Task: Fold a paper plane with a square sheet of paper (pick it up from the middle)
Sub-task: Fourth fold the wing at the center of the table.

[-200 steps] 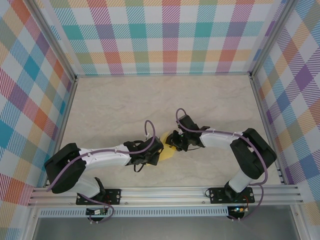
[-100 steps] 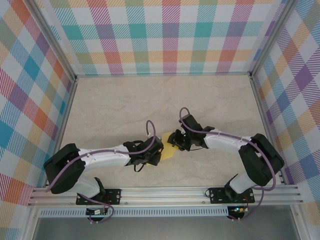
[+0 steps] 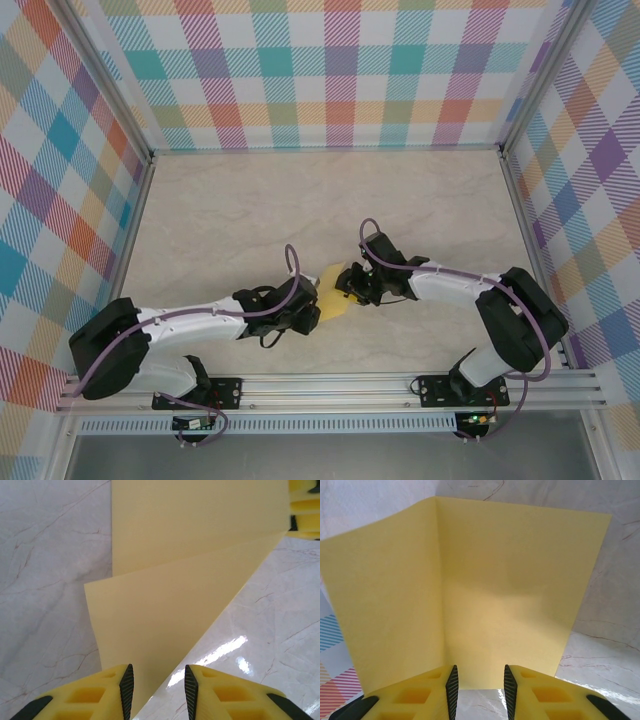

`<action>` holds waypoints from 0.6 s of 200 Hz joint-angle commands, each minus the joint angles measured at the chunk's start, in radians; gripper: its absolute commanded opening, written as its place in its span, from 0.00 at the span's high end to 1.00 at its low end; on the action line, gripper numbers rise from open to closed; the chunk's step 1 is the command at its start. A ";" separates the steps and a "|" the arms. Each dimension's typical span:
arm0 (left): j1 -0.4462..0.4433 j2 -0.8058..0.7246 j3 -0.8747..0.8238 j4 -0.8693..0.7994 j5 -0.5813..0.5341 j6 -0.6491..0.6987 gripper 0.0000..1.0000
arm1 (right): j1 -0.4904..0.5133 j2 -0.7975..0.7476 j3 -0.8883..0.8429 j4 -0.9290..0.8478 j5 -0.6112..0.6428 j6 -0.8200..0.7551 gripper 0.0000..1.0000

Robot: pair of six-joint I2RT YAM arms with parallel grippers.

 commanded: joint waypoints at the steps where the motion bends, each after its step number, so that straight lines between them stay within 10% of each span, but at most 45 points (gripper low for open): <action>1: -0.012 0.034 -0.004 0.054 -0.008 0.024 0.66 | -0.005 0.004 -0.007 0.015 -0.016 0.014 0.67; 120: -0.027 0.051 -0.021 0.058 -0.075 0.046 0.72 | -0.006 -0.004 -0.009 0.004 -0.011 0.014 0.67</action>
